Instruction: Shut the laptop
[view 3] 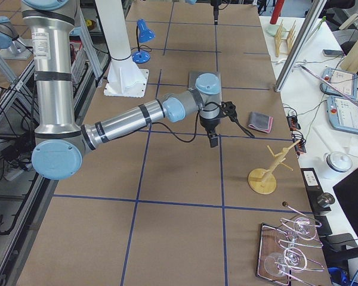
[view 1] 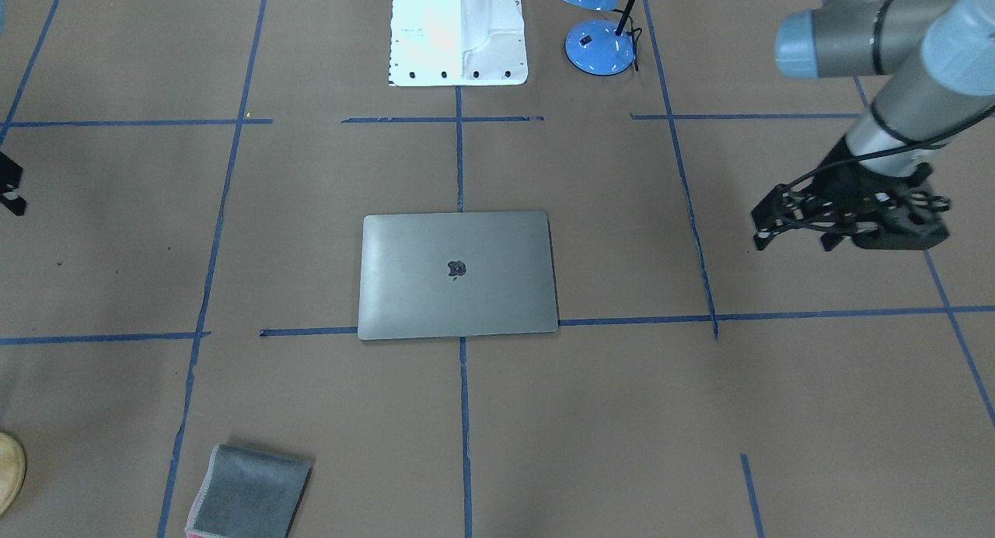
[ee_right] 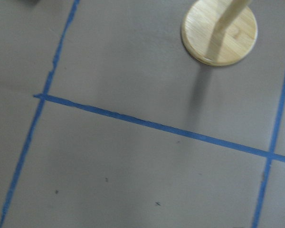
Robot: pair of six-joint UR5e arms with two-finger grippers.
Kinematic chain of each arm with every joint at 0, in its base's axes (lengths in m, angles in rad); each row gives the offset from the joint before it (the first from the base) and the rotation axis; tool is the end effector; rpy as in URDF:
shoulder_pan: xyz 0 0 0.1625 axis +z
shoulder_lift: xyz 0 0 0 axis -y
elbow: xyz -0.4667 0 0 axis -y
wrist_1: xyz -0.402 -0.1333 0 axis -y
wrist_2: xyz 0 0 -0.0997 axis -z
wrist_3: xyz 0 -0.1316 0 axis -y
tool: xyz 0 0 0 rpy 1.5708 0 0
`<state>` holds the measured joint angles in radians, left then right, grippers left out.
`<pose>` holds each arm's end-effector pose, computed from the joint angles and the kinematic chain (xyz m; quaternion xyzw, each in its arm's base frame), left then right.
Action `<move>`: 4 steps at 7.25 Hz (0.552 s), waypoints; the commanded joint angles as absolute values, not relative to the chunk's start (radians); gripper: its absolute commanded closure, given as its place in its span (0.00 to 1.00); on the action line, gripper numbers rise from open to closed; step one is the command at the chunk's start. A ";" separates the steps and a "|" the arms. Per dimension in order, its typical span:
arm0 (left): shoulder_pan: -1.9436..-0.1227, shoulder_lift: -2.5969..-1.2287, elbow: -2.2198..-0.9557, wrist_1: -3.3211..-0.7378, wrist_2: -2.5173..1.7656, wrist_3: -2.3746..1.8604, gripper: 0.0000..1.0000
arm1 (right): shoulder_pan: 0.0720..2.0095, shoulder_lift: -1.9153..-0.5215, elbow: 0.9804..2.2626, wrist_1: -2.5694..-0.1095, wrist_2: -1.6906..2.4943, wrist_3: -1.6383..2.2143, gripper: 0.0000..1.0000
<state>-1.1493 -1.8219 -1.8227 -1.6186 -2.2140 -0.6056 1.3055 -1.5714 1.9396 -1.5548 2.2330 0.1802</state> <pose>0.1992 -0.5772 0.4583 0.0753 0.3917 0.0017 0.9170 -0.0821 -0.5021 0.5434 0.1056 -0.3511 -0.1015 0.9248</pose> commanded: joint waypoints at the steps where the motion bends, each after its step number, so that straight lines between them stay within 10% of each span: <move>1: -1.366 -1.711 -1.809 -1.522 -2.316 -0.259 0.00 | 1.464 -1.594 1.925 -1.763 2.235 -0.172 0.00; 4: -1.561 -1.645 -1.618 -1.457 -2.361 0.054 0.00 | 1.513 -1.626 1.842 -1.763 2.365 -0.146 0.00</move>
<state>-1.4919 -1.6741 -1.6972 -1.4642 -2.3371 -0.0536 1.5012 -1.6205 1.8689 -1.7601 2.3271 -0.1740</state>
